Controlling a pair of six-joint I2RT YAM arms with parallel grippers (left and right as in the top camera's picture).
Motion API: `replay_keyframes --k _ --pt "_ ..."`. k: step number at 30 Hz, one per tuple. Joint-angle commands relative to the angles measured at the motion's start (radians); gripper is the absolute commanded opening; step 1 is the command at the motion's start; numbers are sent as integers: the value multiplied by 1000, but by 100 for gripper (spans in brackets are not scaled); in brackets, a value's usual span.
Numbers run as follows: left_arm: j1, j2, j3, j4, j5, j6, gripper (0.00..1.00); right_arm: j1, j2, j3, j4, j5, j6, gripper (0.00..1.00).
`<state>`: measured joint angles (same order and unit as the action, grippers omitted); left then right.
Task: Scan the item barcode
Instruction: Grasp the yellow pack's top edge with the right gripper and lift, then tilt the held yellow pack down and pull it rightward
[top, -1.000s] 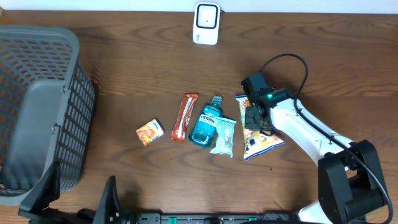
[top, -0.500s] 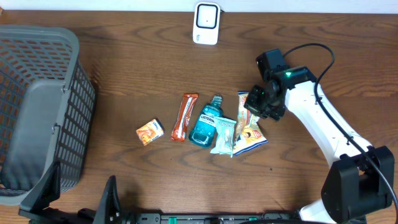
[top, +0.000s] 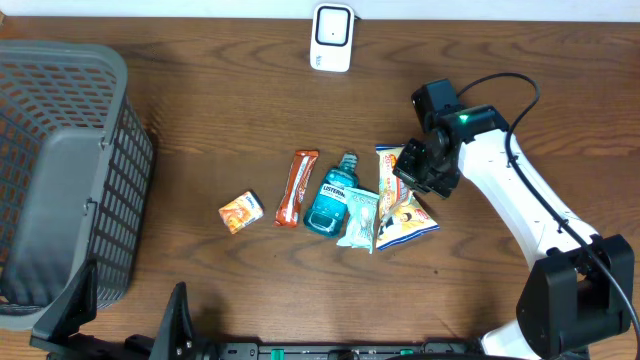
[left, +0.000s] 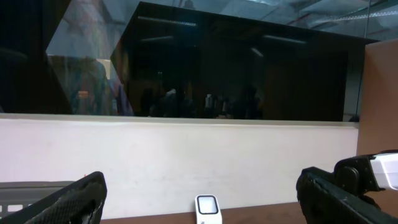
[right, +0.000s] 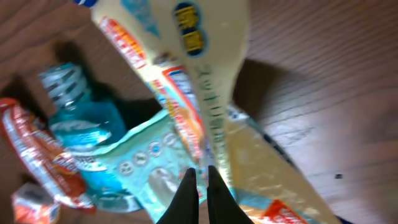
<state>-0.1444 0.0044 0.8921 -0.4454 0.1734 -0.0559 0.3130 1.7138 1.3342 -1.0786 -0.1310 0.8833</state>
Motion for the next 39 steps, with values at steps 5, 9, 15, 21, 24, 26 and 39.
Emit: replay_keyframes --k 5,9,15,21,24,26,39 --pt "5 -2 -6 5 -10 -5 98 -4 -8 13 4 167 -49 88" --pt "5 -2 -6 5 -10 -5 98 -4 -8 -3 35 185 -127 99" --pt "5 -2 -6 5 -10 -5 98 -4 -7 -92 145 185 -152 99" --pt "5 -2 -6 4 -10 -5 98 -4 -7 -235 315 156 -152 98" --pt "5 -2 -6 4 -9 -5 98 -3 -7 -294 404 139 -152 94" --pt "5 -2 -6 4 -10 -5 98 -4 -7 -332 455 139 -152 88" --pt "5 -2 -6 5 -10 -5 98 -11 -8 -417 537 -42 -143 1"
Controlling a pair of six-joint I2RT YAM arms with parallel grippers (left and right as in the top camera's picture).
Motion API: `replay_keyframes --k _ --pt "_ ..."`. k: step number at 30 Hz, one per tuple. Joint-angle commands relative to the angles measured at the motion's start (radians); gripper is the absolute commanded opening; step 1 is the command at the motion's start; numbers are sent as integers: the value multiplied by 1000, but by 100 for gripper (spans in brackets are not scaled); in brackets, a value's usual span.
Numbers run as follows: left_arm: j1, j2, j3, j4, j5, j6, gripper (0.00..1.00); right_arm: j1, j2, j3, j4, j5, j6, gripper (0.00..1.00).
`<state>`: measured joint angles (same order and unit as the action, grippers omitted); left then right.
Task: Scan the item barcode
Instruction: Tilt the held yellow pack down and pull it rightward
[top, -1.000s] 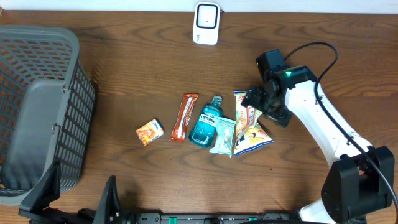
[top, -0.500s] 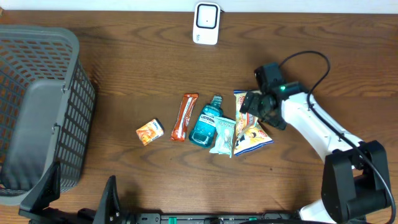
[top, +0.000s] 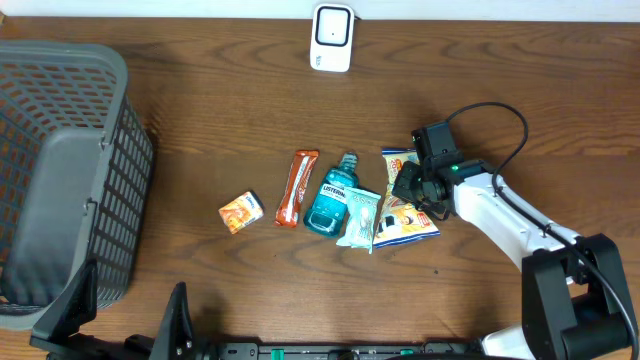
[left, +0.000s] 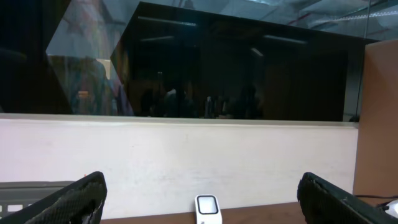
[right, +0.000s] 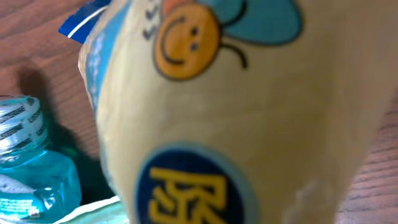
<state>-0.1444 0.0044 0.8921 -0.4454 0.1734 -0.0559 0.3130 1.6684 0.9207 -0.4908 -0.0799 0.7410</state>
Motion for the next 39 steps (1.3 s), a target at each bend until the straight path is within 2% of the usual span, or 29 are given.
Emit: replay_keyframes --k 1,9,12,17,24,39 --pt "5 -2 -6 4 -10 -5 98 -17 37 18 -91 -118 26 1" --pt "5 -2 -6 4 -10 -5 98 -101 37 240 -661 -253 386 2" --pt "5 -2 -6 4 -10 -5 98 -143 37 264 -806 -418 415 2" --pt "5 -2 -6 5 -10 -5 98 -164 37 264 -871 -555 423 2" --pt "5 -2 -6 5 -10 -5 98 -163 37 264 -937 -660 606 2" --pt "5 -2 -6 5 -10 -5 98 -161 37 264 -935 -837 625 2"
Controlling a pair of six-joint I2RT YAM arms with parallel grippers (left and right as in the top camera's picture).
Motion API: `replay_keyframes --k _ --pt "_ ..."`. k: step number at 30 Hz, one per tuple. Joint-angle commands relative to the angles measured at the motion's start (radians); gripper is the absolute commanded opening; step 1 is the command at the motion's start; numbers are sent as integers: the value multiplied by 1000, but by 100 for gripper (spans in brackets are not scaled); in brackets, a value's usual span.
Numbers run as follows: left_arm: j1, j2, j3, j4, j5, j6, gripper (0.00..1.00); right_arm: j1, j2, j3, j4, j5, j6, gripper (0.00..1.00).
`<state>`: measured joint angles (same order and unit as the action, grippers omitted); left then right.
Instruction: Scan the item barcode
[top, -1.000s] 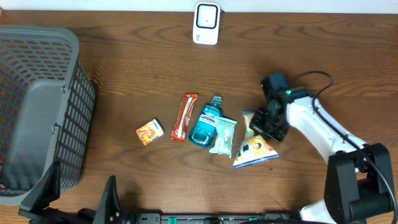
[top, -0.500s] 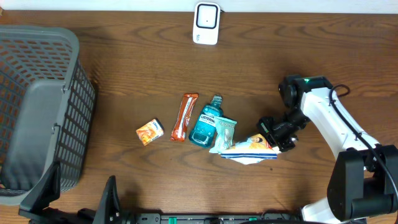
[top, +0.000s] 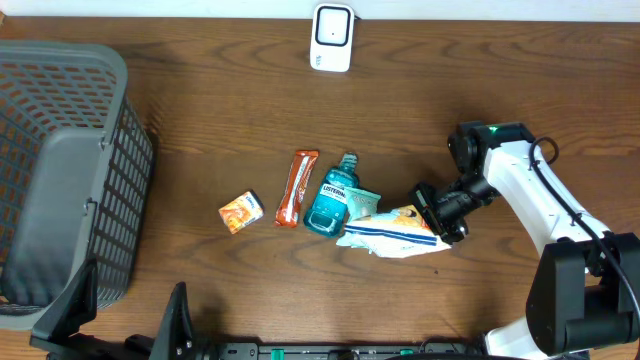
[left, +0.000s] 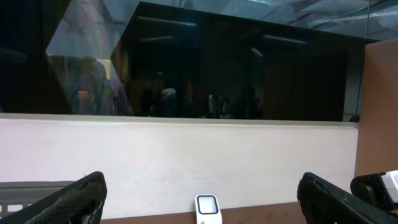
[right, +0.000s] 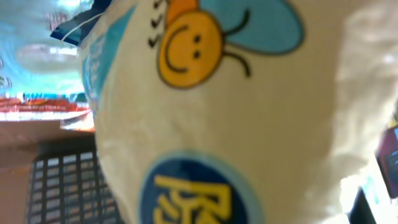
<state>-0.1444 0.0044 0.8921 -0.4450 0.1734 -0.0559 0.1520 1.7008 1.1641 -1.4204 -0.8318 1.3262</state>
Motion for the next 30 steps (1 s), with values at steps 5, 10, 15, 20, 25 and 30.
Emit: replay_keyframes --k 5,10,15,20,25,30 --pt "5 -2 -6 5 -10 -5 98 -1 5 21 -5 -121 240 1" --pt "5 -2 -6 5 -10 -5 98 -2 5 21 -2 -147 378 2" --pt "5 -2 -6 5 -10 -5 98 -3 5 21 70 -147 654 2" --pt "5 -2 -6 5 -10 -5 98 -23 7 21 192 -222 723 2" --pt "5 -2 -6 5 -10 -5 98 -81 13 21 179 -275 723 2" --pt "5 -2 -6 5 -10 -5 98 -185 72 20 -23 -285 723 2"
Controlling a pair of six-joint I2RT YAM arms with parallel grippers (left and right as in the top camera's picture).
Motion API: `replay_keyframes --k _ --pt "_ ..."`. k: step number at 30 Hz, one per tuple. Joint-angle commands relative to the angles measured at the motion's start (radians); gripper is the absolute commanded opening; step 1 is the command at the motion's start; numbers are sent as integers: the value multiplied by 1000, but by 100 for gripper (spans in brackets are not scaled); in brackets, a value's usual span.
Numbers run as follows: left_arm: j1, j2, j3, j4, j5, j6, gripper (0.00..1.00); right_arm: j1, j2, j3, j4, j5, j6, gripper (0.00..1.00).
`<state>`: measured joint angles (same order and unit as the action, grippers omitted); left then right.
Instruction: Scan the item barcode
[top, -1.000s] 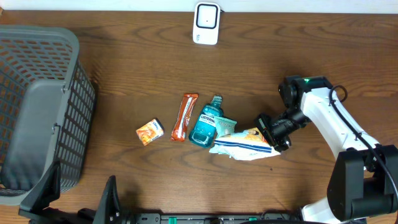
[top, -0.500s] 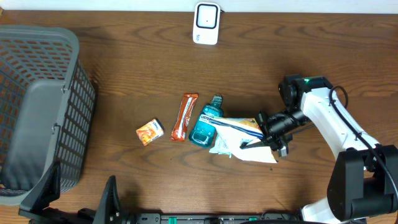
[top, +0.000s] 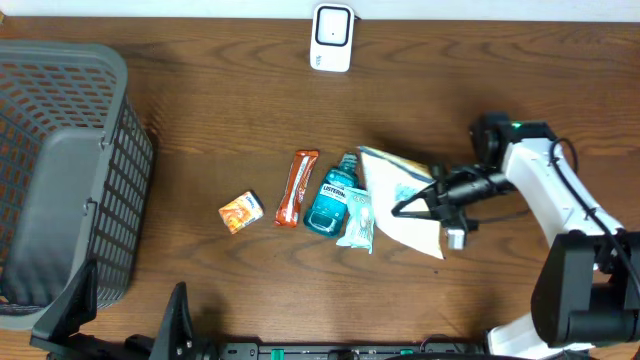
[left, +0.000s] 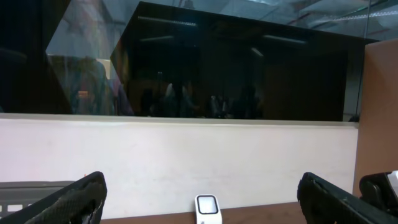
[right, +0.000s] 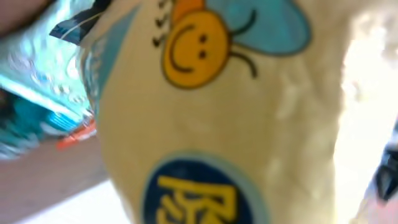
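Observation:
A pale yellow snack bag (top: 400, 190) with a smiley bee print hangs above the table right of centre, its pale side facing up. My right gripper (top: 432, 200) is shut on its right edge. The bag (right: 217, 112) fills the right wrist view and hides the fingers. The white barcode scanner (top: 331, 37) stands at the table's far edge, also seen as the scanner (left: 206, 209) in the left wrist view. My left gripper (left: 202, 193) is open and empty, low at the table's near side, facing the back wall.
A grey mesh basket (top: 60, 170) takes up the left side. In the middle lie a small orange packet (top: 240, 212), an orange bar (top: 296, 187), a blue mouthwash bottle (top: 330, 197) and a teal packet (top: 358, 218), just left of the held bag.
The right gripper has moved a little away from the front edge and turned. The bag, then edge-on below the teal packet, now shows its broad pale side upward.
First the right gripper was shut just above the bag, which lay flat beside the teal packet. Then it was low on the bag, which filled its wrist view. Later it held the bag raised toward the table's front, and now holds it turned over. The left arm stayed still.

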<state>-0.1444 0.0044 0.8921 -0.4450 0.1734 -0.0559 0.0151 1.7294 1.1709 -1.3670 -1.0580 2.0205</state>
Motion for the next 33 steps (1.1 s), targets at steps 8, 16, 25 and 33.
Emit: replay_keyframes --k 8,16,25,33 --pt "5 -2 -6 5 -10 -5 98 -88 117 13 -219 -16 17 2" --pt "3 -2 -6 12 -10 -5 98 -88 119 13 -219 36 28 2" --pt "3 -2 -6 18 -10 -5 98 -89 119 13 -214 69 28 1" --pt "3 -2 -43 111 -10 -6 98 -89 119 13 -214 114 28 2"
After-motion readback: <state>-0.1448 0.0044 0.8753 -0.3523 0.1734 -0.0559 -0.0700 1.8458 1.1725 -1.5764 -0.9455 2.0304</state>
